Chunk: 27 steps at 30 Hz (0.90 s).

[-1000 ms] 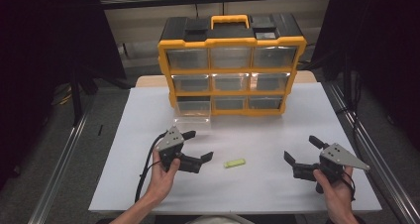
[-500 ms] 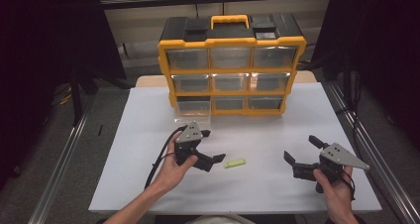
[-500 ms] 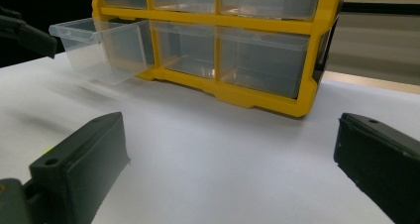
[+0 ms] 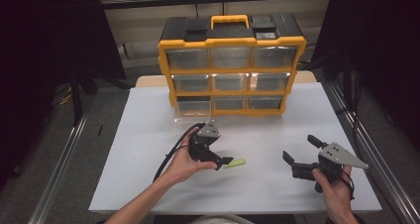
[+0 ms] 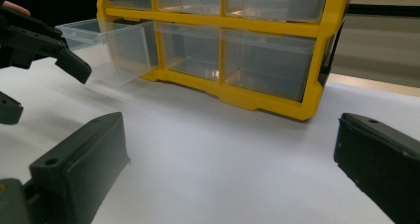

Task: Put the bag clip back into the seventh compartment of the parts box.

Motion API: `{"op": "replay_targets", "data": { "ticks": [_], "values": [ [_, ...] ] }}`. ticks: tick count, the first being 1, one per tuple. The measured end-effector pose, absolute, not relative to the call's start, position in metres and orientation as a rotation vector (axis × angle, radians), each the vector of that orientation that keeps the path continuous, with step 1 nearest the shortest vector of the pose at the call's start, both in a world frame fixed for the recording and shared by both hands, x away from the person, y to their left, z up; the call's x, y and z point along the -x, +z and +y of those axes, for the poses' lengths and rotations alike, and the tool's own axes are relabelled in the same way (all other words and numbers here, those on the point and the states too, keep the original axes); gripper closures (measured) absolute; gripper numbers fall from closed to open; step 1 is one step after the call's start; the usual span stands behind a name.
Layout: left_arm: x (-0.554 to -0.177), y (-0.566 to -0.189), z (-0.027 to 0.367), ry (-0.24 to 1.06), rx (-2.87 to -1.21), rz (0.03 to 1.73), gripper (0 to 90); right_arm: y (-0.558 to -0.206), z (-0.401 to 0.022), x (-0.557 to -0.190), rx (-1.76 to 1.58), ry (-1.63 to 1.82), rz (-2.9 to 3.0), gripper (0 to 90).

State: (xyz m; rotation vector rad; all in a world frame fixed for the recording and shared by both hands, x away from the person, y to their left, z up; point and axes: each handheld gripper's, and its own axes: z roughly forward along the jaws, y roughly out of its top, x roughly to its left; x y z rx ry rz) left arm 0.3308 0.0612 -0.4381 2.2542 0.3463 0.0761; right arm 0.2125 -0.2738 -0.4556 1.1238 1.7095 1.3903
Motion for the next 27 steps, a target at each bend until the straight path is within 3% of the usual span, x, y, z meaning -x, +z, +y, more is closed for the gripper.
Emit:
{"op": "replay_targets", "data": {
  "ticks": [6,17,27],
  "values": [
    [-0.331,-0.436,0.048,0.029,-2.342,0.31,7.2,-0.455,-0.271,-0.213,-1.116,1.38,1.718,0.0],
    [-0.336,-0.452,0.037,-0.044,-2.422,0.322,16.1,-0.456,-0.271,-0.213,-1.12,1.379,1.73,0.0],
    [-0.337,-0.462,0.029,-0.055,-2.501,0.261,34.7,-0.456,-0.272,-0.211,-1.119,1.376,1.733,0.0]
  ]
}}
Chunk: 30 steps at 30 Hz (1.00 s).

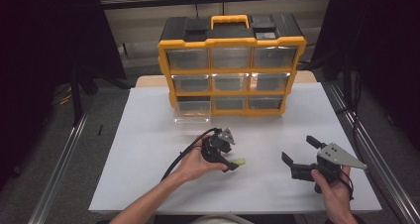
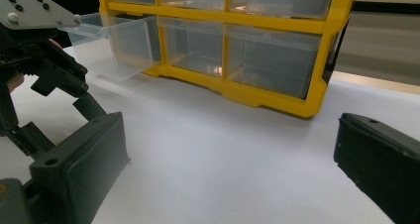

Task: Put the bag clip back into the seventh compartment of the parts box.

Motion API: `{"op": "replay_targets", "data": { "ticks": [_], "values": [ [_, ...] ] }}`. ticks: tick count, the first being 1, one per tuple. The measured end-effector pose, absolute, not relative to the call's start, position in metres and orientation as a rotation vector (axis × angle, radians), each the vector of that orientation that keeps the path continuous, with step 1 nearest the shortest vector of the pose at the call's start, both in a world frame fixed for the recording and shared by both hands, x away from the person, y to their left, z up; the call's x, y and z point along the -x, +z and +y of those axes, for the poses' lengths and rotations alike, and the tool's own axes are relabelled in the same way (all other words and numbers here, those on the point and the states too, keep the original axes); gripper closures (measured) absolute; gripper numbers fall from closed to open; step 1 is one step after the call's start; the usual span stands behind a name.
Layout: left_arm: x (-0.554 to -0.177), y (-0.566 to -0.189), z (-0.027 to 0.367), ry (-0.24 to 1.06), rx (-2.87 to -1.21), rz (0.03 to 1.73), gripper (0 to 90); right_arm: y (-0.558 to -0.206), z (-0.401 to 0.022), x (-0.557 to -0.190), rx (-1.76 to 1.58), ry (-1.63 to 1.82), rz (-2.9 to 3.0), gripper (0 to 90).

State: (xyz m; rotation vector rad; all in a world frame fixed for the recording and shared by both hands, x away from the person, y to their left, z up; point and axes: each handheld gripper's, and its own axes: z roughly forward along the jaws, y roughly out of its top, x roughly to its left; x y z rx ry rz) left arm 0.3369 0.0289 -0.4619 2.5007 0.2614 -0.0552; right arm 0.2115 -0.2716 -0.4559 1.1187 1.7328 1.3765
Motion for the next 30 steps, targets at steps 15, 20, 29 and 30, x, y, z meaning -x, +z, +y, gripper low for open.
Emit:
{"op": "replay_targets", "data": {
  "ticks": [15,20,29,30],
  "values": [
    [-0.3334,-0.4652,0.0198,-0.01,-2.548,0.22,57.4,-0.4567,-0.2694,-0.2116,-1.111,1.377,1.748,0.0],
    [-0.3383,-0.4651,0.0205,-0.036,-2.543,0.248,68.3,-0.457,-0.2691,-0.212,-1.113,1.377,1.754,0.0],
    [-0.3413,-0.464,0.0189,-0.032,-2.561,0.235,78.3,-0.4571,-0.2693,-0.2122,-1.116,1.378,1.759,0.0],
    [-0.3411,-0.4635,0.0189,-0.03,-2.567,0.229,78.4,-0.4571,-0.2692,-0.2122,-1.118,1.376,1.758,0.0]
  ]
}}
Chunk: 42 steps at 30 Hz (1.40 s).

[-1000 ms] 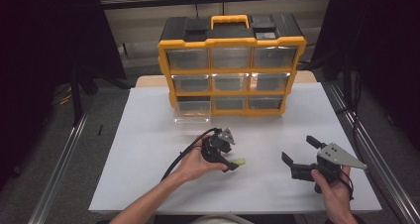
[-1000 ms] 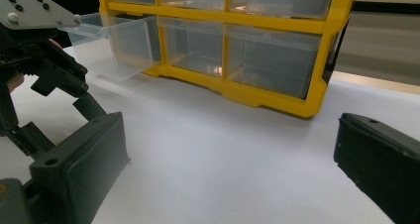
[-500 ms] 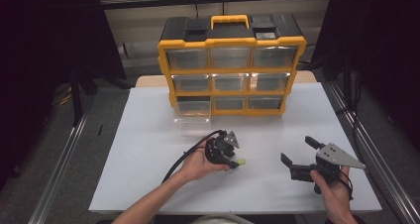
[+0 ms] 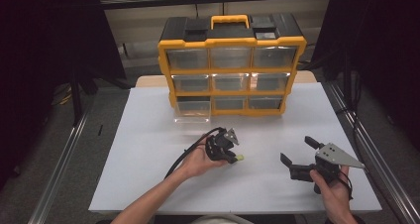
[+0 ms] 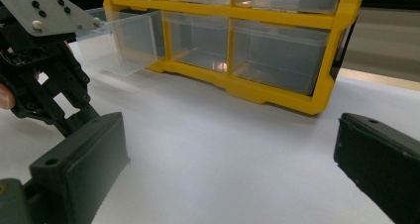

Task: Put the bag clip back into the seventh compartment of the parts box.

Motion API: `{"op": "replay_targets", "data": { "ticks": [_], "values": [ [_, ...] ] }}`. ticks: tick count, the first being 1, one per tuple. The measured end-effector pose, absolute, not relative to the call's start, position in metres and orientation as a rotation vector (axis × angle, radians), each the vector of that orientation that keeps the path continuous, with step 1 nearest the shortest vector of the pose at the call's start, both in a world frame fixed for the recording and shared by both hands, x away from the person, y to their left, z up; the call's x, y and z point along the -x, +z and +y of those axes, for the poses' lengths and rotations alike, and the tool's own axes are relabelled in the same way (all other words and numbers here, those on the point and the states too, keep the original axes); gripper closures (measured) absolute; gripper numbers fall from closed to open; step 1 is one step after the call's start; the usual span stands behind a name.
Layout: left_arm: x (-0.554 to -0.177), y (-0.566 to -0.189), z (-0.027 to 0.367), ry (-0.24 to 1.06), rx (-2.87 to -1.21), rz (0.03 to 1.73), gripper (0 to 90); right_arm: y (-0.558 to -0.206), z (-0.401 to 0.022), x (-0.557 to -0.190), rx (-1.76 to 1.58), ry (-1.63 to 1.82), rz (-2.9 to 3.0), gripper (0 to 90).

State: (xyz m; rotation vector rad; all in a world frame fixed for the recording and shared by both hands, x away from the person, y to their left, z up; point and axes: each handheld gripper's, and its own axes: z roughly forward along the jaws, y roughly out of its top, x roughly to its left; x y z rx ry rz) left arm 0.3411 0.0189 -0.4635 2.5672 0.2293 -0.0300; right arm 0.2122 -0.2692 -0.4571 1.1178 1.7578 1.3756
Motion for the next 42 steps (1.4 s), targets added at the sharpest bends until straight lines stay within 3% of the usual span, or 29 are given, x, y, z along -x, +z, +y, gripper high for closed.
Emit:
{"op": "replay_targets", "data": {
  "ticks": [5,11,42],
  "values": [
    [-0.341,-0.465,0.021,-0.027,-2.549,0.247,78.5,-0.457,-0.27,-0.212,-1.117,1.379,1.754,0.0],
    [-0.345,-0.467,0.028,-0.109,-2.495,0.295,78.6,-0.457,-0.27,-0.212,-1.109,1.387,1.756,0.0],
    [-0.338,-0.442,0.057,-0.048,-2.342,0.291,78.6,-0.456,-0.271,-0.211,-1.112,1.397,1.745,0.0]
  ]
}}
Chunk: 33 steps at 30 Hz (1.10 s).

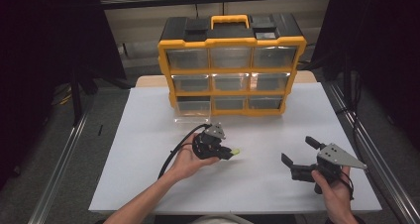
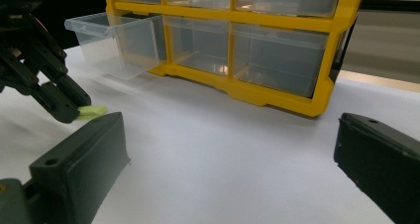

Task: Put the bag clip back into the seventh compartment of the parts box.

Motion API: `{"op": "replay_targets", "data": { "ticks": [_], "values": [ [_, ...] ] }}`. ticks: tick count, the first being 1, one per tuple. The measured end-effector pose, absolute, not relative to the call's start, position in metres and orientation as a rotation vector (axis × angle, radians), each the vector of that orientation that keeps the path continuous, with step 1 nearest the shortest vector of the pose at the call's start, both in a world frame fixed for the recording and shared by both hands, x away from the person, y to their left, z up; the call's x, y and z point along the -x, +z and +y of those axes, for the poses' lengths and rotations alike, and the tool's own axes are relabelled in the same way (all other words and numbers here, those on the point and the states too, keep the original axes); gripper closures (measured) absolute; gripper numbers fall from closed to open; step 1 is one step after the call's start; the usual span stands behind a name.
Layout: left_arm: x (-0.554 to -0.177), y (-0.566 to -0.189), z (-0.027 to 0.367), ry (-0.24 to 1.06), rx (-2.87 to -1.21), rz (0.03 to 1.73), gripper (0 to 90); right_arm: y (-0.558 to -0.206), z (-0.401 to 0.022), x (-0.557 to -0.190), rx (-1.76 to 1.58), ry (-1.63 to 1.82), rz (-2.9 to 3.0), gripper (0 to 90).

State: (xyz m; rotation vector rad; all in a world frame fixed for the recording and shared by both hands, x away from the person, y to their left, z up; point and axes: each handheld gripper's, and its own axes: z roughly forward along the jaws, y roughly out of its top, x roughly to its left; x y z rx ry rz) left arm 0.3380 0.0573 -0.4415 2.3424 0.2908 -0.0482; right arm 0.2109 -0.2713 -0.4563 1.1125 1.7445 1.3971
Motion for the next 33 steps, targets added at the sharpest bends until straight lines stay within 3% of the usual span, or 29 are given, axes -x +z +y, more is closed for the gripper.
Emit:
{"op": "replay_targets", "data": {
  "ticks": [33],
  "values": [
    [-0.316,-0.427,0.109,-0.001,-2.172,0.374,78.6,-0.456,-0.27,-0.211,-1.113,1.4,1.735,0.0]
  ]
}}
